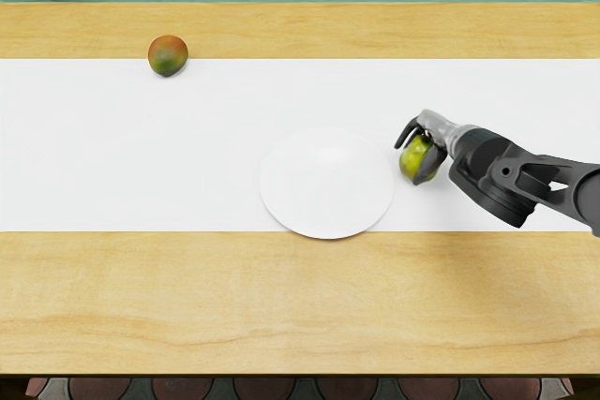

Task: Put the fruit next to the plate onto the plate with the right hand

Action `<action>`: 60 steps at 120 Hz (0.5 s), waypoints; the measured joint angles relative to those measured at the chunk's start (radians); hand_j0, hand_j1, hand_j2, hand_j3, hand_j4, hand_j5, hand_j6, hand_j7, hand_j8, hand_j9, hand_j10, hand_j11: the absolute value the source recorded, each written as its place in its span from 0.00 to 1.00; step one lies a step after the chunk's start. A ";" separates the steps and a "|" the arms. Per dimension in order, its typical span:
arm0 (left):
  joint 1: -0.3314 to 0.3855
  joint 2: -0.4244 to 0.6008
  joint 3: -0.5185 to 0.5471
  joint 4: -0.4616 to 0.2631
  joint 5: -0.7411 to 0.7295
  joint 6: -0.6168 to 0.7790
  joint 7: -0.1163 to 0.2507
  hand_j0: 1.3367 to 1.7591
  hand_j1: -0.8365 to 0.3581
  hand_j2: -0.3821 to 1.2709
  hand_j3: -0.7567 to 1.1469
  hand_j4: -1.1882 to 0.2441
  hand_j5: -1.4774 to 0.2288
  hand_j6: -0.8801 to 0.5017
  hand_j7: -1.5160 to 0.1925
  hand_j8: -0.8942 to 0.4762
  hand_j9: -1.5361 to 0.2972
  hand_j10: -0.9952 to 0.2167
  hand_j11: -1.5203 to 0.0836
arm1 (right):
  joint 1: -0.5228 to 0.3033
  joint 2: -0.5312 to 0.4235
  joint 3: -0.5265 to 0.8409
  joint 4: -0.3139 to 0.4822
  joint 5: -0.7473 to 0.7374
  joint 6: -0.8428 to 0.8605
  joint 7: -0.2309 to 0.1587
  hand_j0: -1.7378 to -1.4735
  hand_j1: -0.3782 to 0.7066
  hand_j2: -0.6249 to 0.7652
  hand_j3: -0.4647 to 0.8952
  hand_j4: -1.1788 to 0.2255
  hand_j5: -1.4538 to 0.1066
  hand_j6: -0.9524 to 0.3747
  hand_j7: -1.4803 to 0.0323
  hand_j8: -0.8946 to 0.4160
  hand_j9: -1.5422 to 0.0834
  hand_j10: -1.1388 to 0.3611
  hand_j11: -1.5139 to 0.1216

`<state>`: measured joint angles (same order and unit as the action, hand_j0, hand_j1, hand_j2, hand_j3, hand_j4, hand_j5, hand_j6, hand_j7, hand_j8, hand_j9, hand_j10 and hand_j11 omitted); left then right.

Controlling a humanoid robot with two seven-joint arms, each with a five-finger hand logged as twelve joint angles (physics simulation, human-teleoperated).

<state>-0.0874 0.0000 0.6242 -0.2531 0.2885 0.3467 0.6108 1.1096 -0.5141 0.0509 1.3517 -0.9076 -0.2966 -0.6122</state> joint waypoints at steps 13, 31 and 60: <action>0.000 0.000 0.000 0.000 0.000 0.000 0.000 0.76 0.99 0.23 0.40 0.83 0.87 0.64 0.89 0.65 0.84 0.82 0.95 | 0.003 -0.018 0.002 0.014 0.010 0.002 0.001 0.32 0.55 0.69 0.34 0.36 0.43 0.34 0.43 0.38 0.45 0.44 0.42; 0.000 0.000 0.000 0.000 0.000 0.000 0.000 0.76 0.99 0.23 0.40 0.83 0.87 0.64 0.89 0.65 0.84 0.82 0.95 | 0.013 -0.068 0.012 0.063 0.024 0.009 0.001 0.31 0.56 0.77 0.34 0.37 0.39 0.31 0.42 0.36 0.42 0.42 0.40; 0.000 0.000 0.000 0.000 0.000 0.000 0.000 0.76 0.99 0.23 0.40 0.83 0.87 0.64 0.89 0.65 0.84 0.82 0.95 | 0.051 -0.095 0.023 0.105 0.074 0.021 0.001 0.31 0.57 0.79 0.34 0.37 0.35 0.32 0.39 0.38 0.40 0.43 0.37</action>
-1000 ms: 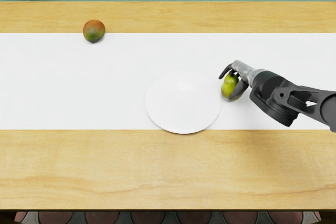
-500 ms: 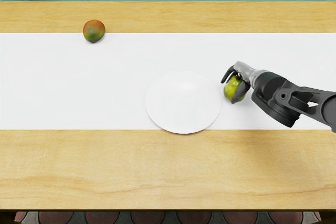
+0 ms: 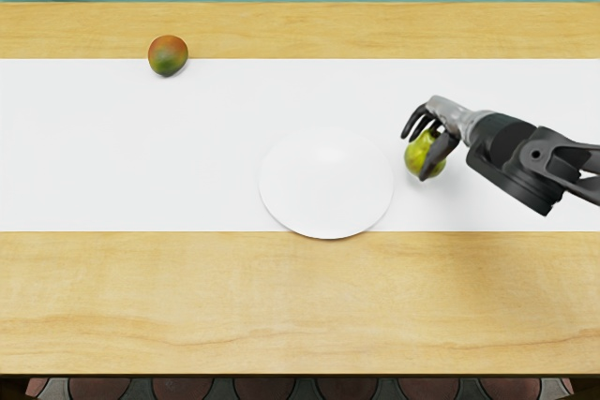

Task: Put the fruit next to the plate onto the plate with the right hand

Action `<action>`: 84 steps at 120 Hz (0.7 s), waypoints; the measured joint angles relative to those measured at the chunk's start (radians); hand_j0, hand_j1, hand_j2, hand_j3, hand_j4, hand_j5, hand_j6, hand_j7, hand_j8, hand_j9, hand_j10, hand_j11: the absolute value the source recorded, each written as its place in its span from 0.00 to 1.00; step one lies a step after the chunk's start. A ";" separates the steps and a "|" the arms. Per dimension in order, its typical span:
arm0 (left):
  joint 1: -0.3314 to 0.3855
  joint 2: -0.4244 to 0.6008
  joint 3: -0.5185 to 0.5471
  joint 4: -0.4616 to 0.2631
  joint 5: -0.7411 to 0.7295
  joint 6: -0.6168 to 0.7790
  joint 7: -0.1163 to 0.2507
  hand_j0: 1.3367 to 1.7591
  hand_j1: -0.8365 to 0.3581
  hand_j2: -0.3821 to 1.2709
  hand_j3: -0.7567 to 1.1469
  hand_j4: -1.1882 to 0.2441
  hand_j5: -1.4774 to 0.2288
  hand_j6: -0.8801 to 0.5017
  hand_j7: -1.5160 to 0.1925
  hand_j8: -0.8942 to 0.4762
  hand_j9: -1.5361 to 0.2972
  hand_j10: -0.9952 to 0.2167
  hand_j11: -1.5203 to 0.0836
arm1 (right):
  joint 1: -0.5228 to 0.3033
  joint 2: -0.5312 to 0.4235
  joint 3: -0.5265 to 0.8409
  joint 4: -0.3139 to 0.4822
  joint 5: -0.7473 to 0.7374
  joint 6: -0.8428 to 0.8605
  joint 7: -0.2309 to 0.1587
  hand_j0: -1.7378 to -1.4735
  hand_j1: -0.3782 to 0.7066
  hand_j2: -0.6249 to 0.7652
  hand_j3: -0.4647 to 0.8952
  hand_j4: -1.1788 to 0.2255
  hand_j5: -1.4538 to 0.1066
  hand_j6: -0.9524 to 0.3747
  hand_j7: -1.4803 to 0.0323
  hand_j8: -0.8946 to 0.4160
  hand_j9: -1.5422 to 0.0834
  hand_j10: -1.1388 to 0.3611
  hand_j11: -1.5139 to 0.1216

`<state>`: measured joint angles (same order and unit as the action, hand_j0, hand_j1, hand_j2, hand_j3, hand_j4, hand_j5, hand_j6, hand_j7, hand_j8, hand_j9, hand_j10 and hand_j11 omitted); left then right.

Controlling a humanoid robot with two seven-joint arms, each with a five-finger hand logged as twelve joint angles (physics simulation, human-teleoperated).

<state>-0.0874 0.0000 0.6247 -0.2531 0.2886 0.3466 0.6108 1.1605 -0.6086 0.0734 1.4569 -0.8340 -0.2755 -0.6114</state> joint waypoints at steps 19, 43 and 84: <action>-0.001 0.000 0.000 0.000 0.000 0.000 0.000 0.76 0.99 0.23 0.40 0.83 0.87 0.64 0.89 0.65 0.84 0.82 0.95 | 0.046 0.012 0.000 0.017 0.064 0.006 -0.001 0.31 0.62 0.83 0.34 0.35 0.30 0.36 0.36 0.42 0.36 0.47 0.34; -0.001 0.000 0.000 0.000 0.000 0.000 0.000 0.76 0.99 0.23 0.40 0.83 0.87 0.64 0.89 0.65 0.84 0.82 0.95 | 0.117 0.063 -0.005 0.021 0.153 0.007 0.000 0.31 0.59 0.81 0.34 0.32 0.24 0.37 0.32 0.44 0.32 0.49 0.29; 0.000 0.000 0.001 0.000 0.000 0.000 0.000 0.76 0.99 0.23 0.40 0.83 0.87 0.64 0.89 0.65 0.84 0.82 0.95 | 0.176 0.201 -0.013 -0.044 0.241 0.007 0.000 0.31 0.61 0.81 0.34 0.28 0.16 0.40 0.26 0.48 0.25 0.53 0.24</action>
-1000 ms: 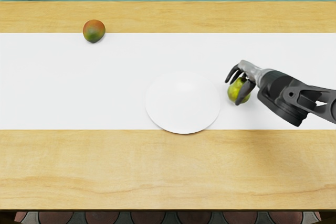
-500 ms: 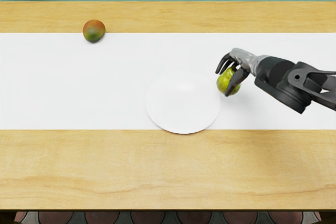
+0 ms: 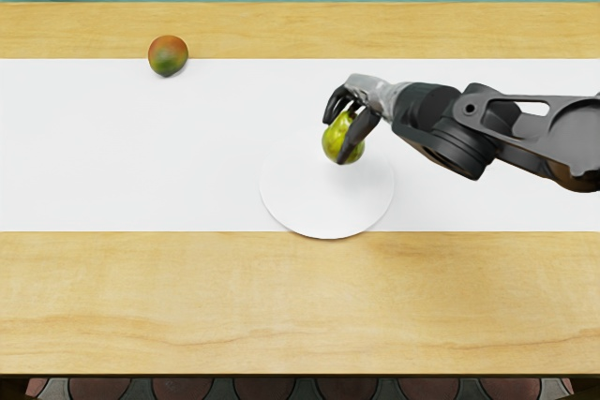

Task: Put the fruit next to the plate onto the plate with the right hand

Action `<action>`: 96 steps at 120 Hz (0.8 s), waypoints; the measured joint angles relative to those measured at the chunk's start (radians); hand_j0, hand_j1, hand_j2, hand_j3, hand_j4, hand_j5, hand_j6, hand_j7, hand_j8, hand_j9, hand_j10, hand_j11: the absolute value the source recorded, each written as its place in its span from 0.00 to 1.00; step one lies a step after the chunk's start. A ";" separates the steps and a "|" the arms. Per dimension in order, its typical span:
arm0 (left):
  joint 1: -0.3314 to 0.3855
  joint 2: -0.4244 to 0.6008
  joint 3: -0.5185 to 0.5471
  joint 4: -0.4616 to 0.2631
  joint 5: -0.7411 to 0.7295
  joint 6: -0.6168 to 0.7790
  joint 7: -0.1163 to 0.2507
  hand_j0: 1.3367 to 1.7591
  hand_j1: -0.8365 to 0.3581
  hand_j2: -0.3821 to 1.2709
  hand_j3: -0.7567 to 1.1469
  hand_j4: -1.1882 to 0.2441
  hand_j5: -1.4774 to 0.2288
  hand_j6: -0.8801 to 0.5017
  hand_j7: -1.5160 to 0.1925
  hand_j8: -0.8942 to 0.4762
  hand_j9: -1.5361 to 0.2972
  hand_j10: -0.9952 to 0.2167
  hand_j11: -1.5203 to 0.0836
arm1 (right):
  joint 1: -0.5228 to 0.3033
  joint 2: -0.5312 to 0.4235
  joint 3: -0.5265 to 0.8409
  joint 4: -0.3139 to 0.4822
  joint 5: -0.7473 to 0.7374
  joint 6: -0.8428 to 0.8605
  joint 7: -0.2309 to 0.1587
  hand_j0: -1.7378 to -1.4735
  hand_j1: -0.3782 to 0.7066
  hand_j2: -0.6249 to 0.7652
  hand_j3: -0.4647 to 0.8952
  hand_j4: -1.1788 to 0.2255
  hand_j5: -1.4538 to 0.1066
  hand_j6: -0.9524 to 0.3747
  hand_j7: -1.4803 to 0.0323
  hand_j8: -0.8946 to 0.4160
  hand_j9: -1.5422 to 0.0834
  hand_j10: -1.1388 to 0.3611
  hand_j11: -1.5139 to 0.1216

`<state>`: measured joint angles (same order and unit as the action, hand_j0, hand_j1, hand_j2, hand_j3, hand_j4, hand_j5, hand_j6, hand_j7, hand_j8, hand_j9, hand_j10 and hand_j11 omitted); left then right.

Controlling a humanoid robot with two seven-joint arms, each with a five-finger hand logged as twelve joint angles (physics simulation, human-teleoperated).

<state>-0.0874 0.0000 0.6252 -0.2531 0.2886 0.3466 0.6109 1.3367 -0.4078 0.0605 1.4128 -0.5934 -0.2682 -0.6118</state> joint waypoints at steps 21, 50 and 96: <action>0.000 0.000 0.000 0.000 0.000 0.000 0.000 0.76 0.99 0.23 0.40 0.83 0.87 0.64 0.89 0.65 0.84 0.82 0.95 | 0.005 0.058 0.000 -0.037 0.007 0.001 0.000 0.31 0.59 0.79 0.34 0.27 0.15 0.40 0.25 0.48 0.24 0.53 0.24; 0.000 0.000 0.000 0.000 0.000 0.000 0.000 0.76 0.99 0.23 0.40 0.83 0.87 0.64 0.89 0.65 0.84 0.82 0.95 | 0.005 0.085 0.001 -0.048 -0.002 -0.017 0.001 0.30 0.31 0.61 0.34 0.56 0.55 0.55 0.62 0.56 0.60 0.63 0.58; 0.000 0.000 0.000 0.000 0.000 0.000 0.000 0.76 0.99 0.23 0.40 0.83 0.87 0.64 0.89 0.65 0.84 0.82 0.95 | -0.052 -0.026 0.126 0.141 0.069 -0.073 0.001 0.30 0.10 0.47 0.34 0.78 0.85 0.67 0.90 0.64 0.88 0.72 0.85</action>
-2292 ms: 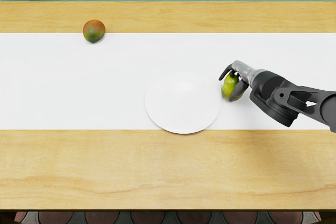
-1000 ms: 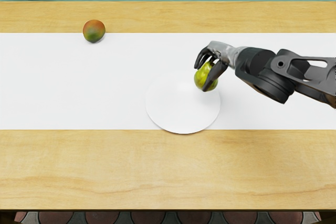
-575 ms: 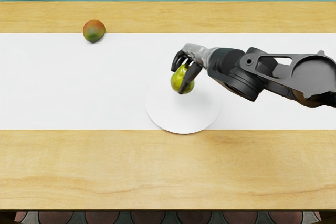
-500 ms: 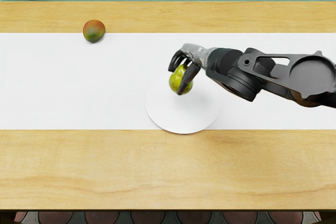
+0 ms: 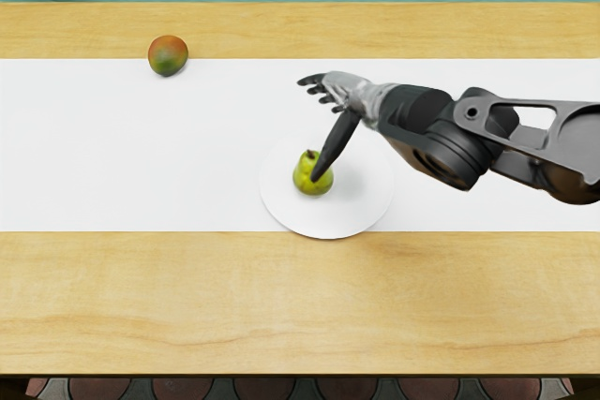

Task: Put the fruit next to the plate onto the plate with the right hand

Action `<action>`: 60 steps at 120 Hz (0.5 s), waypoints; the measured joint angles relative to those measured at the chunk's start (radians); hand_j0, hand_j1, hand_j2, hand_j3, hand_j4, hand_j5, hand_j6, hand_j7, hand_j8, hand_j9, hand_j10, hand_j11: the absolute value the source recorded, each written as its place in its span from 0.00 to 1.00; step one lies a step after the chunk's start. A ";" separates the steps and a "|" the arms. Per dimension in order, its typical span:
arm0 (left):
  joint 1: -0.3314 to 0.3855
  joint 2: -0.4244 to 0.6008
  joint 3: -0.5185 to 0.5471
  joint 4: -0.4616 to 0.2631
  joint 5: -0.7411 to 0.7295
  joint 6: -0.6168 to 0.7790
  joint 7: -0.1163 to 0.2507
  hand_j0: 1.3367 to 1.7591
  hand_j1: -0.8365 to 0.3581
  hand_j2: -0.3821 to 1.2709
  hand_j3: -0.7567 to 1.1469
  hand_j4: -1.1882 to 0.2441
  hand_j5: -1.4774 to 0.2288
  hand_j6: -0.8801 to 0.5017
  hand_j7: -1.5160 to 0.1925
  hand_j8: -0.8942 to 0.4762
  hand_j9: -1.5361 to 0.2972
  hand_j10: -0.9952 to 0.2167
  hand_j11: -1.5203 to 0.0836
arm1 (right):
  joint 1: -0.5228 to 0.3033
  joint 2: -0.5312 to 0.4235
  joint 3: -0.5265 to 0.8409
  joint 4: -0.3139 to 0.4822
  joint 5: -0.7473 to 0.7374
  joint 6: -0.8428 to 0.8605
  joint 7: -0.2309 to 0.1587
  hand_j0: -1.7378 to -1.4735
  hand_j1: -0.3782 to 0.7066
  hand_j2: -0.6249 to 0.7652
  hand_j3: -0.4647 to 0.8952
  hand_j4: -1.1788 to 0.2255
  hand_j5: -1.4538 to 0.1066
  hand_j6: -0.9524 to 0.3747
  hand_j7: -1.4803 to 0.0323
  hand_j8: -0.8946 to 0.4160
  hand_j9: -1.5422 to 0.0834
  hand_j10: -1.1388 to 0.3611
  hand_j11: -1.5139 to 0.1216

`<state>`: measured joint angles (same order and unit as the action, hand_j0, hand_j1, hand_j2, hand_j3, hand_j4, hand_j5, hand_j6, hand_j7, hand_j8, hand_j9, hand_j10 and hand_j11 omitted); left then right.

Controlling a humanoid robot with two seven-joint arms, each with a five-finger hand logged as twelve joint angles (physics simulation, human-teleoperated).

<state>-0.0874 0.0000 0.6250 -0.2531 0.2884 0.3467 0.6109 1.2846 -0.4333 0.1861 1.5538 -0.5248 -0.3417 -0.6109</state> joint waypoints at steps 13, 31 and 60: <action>0.000 0.000 0.000 0.000 0.000 0.000 0.000 0.76 0.99 0.23 0.40 0.83 0.87 0.64 0.89 0.65 0.84 0.82 0.95 | -0.128 -0.100 0.221 0.094 0.190 0.224 0.000 0.30 0.08 0.46 0.34 0.79 0.87 0.68 0.92 0.65 0.90 0.73 0.87; 0.000 0.000 0.000 0.000 0.000 0.000 0.000 0.76 0.99 0.23 0.40 0.83 0.87 0.64 0.89 0.65 0.84 0.82 0.95 | -0.256 -0.282 0.403 0.133 0.508 0.627 0.000 0.30 0.07 0.45 0.34 0.81 0.89 0.69 0.94 0.65 0.91 0.73 0.89; 0.015 0.000 0.000 -0.002 0.000 0.000 0.000 0.76 0.99 0.23 0.40 0.83 0.87 0.64 0.89 0.65 0.84 0.82 0.95 | -0.335 -0.549 0.454 0.066 0.826 0.920 0.000 0.30 0.06 0.45 0.34 0.81 0.90 0.69 0.95 0.66 0.92 0.74 0.90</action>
<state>-0.0723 0.0000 0.6252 -0.2554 0.2886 0.3467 0.6108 0.9499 -0.9823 0.6397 1.6197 0.3016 0.5787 -0.6109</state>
